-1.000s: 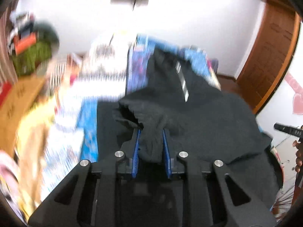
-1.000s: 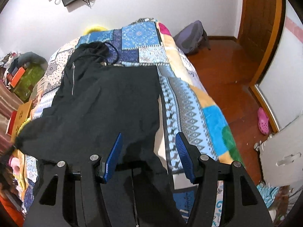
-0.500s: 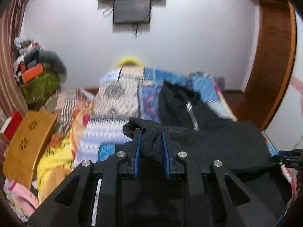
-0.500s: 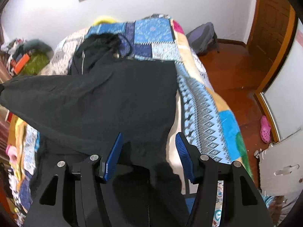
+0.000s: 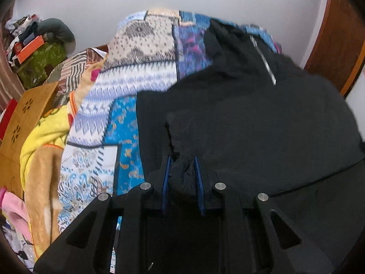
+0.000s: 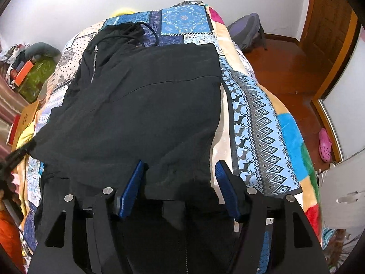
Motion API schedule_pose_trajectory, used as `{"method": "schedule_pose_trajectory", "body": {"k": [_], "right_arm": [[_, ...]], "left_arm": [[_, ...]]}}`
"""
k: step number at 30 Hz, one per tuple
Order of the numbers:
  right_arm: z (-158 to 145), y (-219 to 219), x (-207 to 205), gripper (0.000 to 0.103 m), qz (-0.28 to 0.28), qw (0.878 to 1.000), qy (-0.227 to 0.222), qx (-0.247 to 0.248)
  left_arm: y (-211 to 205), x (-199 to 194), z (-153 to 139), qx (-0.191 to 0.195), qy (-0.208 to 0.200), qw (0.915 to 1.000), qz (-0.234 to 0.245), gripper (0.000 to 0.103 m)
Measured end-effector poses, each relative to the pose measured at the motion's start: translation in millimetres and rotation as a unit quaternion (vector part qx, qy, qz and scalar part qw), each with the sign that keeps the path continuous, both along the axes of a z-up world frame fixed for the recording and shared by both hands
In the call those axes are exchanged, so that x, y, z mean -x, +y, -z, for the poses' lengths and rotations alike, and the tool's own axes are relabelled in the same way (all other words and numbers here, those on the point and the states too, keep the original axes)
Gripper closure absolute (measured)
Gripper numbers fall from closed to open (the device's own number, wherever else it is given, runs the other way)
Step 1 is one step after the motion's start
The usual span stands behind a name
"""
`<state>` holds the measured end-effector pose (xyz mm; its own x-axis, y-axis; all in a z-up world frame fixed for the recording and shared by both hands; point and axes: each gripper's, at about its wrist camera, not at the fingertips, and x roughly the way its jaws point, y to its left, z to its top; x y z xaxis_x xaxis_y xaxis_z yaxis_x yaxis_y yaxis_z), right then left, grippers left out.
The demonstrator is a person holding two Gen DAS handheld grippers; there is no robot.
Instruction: Fold large clothes
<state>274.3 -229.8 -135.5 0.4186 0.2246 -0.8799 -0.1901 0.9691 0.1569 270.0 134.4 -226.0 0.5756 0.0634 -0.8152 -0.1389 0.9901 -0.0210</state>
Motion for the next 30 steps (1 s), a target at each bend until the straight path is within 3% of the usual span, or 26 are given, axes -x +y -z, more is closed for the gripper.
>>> {"method": "schedule_pose_trajectory", "body": {"k": [6,9,11,15,21,30], "right_arm": [[-9.3,5.9,-1.1,0.042,-0.005,1.000,-0.015,0.016],[-17.9,7.3,-3.1,0.042,-0.008,0.999,-0.028,0.013],[-23.8,7.6,-3.3,0.042,-0.008,0.999,-0.037,0.011],[-38.4,10.1,-5.9,0.042,-0.010,0.998,-0.061,0.013],[-64.2,12.6,-14.8,0.042,-0.006,0.995,-0.101,0.003],[-86.0,36.0,-38.5,0.042,-0.016,0.989,-0.148,0.002]], "left_arm": [[-3.4,1.3,8.7,-0.004,0.034,0.9994,0.007,0.079],[-5.9,2.9,-2.5,-0.034,0.033,0.9988,0.009,0.077],[-6.7,4.6,-13.9,-0.051,0.022,0.9984,0.012,0.073],[-9.1,8.8,-45.9,-0.071,-0.022,0.9971,0.011,0.053],[-19.1,-0.8,-90.6,-0.088,-0.091,0.9919,0.009,0.048],[-35.2,-49.7,-122.7,-0.074,-0.135,0.9877,0.030,0.046]]}}
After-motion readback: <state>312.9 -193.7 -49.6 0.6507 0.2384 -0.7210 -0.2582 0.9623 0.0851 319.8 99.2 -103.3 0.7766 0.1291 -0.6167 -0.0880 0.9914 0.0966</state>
